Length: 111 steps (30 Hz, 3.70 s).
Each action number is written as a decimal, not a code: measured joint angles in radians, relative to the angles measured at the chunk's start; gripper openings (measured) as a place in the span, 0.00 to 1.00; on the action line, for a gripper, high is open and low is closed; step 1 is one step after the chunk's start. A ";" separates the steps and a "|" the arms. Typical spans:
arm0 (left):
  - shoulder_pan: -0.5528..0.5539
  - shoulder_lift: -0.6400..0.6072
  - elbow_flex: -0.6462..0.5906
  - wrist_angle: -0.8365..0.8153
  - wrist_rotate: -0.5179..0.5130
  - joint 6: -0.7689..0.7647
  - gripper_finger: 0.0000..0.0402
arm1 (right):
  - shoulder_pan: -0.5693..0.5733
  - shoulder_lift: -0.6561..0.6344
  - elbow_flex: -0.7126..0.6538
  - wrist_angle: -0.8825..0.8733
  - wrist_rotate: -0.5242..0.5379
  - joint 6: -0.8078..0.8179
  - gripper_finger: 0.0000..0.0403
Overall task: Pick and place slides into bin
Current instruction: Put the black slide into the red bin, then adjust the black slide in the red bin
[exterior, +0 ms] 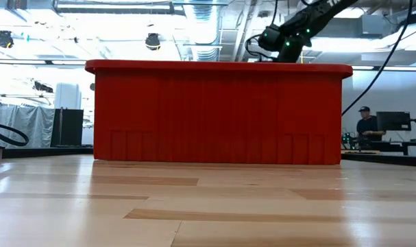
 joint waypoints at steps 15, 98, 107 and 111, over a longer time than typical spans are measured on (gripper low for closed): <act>0.000 0.000 0.000 0.000 -0.061 0.026 0.49 | -0.047 0.000 -0.007 0.033 -0.028 -0.015 0.00; 0.000 0.000 0.000 -0.003 -0.082 0.032 0.49 | 0.050 0.127 0.176 -0.260 0.040 0.076 0.39; 0.000 -0.001 0.000 -0.002 -0.082 0.032 0.49 | 0.079 0.032 0.332 -0.247 0.037 0.126 0.40; 0.000 -0.001 0.000 -0.002 -0.082 0.032 0.49 | 0.104 -0.103 0.334 -0.141 0.034 0.170 0.39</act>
